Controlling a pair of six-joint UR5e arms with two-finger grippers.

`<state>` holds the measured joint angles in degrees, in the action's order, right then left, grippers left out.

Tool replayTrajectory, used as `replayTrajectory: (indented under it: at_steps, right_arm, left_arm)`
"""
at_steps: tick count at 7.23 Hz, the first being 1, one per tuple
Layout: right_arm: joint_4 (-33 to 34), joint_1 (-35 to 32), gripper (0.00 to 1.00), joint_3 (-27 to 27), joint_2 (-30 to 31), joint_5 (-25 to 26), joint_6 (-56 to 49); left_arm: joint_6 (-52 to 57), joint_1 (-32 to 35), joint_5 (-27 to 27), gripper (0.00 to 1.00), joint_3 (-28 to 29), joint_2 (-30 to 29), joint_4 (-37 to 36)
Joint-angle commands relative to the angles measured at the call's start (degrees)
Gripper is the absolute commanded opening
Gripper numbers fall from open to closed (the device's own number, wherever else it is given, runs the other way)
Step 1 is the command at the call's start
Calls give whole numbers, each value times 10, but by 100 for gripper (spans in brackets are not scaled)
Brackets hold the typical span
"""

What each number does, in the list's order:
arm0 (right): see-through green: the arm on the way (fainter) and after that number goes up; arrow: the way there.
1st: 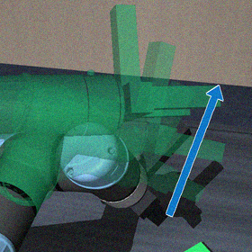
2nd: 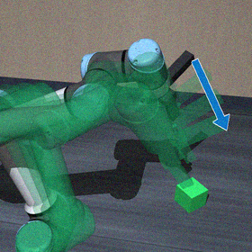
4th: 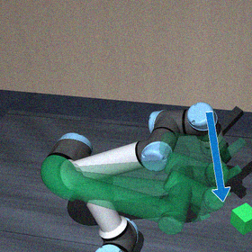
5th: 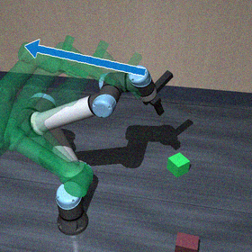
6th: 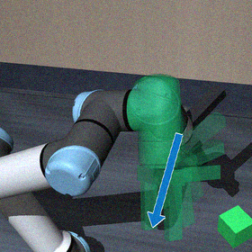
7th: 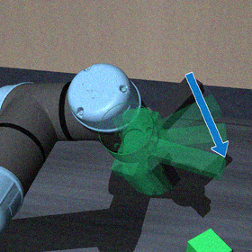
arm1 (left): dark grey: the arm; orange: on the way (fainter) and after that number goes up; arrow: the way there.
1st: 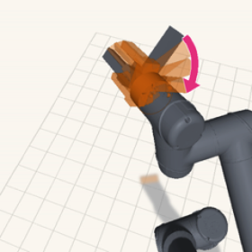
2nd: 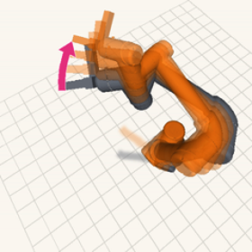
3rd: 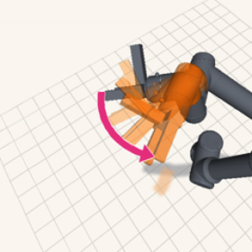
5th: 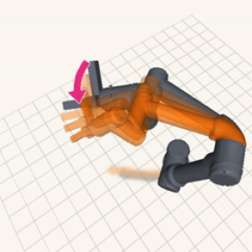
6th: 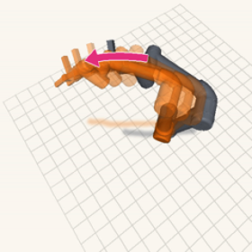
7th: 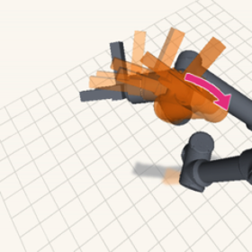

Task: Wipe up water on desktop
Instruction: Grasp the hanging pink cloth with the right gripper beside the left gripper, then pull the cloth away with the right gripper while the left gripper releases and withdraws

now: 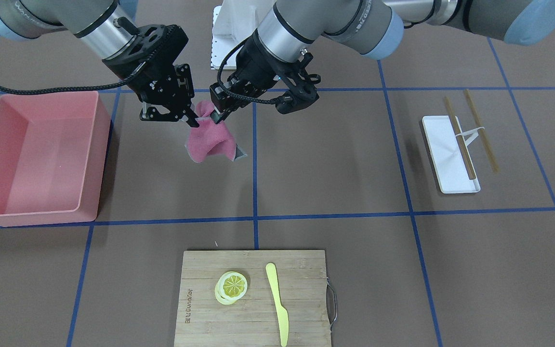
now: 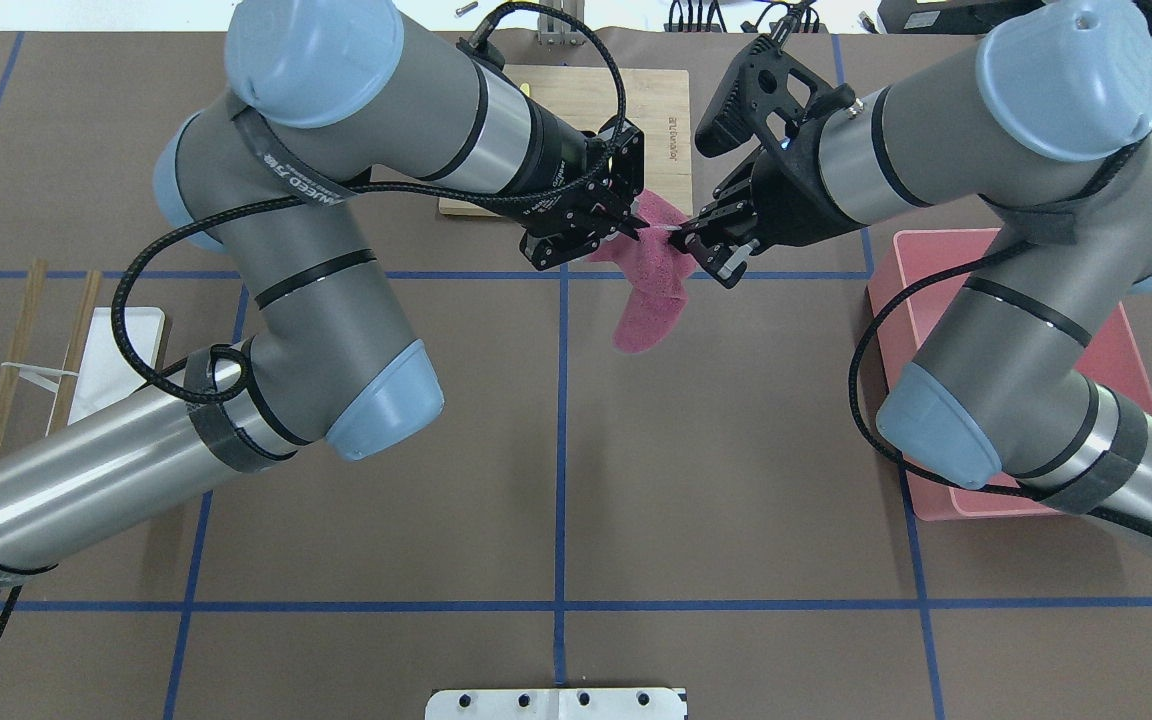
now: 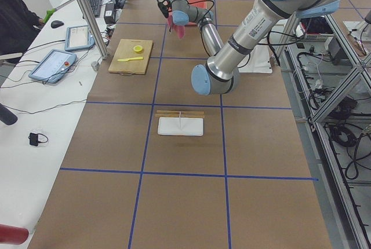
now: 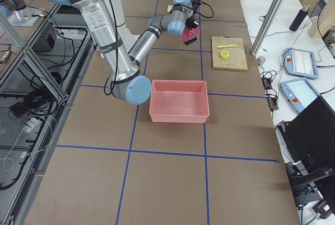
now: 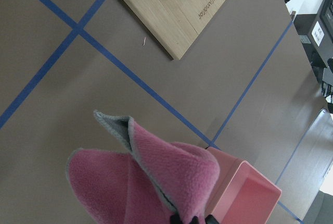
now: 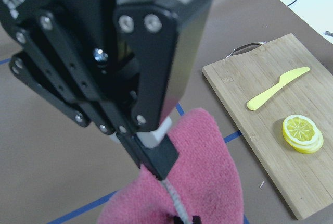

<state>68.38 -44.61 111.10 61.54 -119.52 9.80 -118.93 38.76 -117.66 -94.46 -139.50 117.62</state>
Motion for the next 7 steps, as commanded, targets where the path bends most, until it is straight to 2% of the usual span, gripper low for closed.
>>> replayTrajectory:
  at_steps: [1,2,3,5,7]
  right_arm:
    - [0,-2,0,1,2,-4,1]
    - [0,-3,0,11,17,-4,1]
    - [0,-4,0,20,28,-5,1]
    - [1,-21,0,21,31,-9,0]
    - [11,-62,0,26,62,-7,1]
  left_arm:
    - [27,0,5,98,-2,4,2]
    - [29,1,38,98,-6,5,3]
    - [29,2,46,98,-8,6,2]
    - [57,2,109,98,-53,60,2]
    - [145,7,112,98,-72,111,-1]
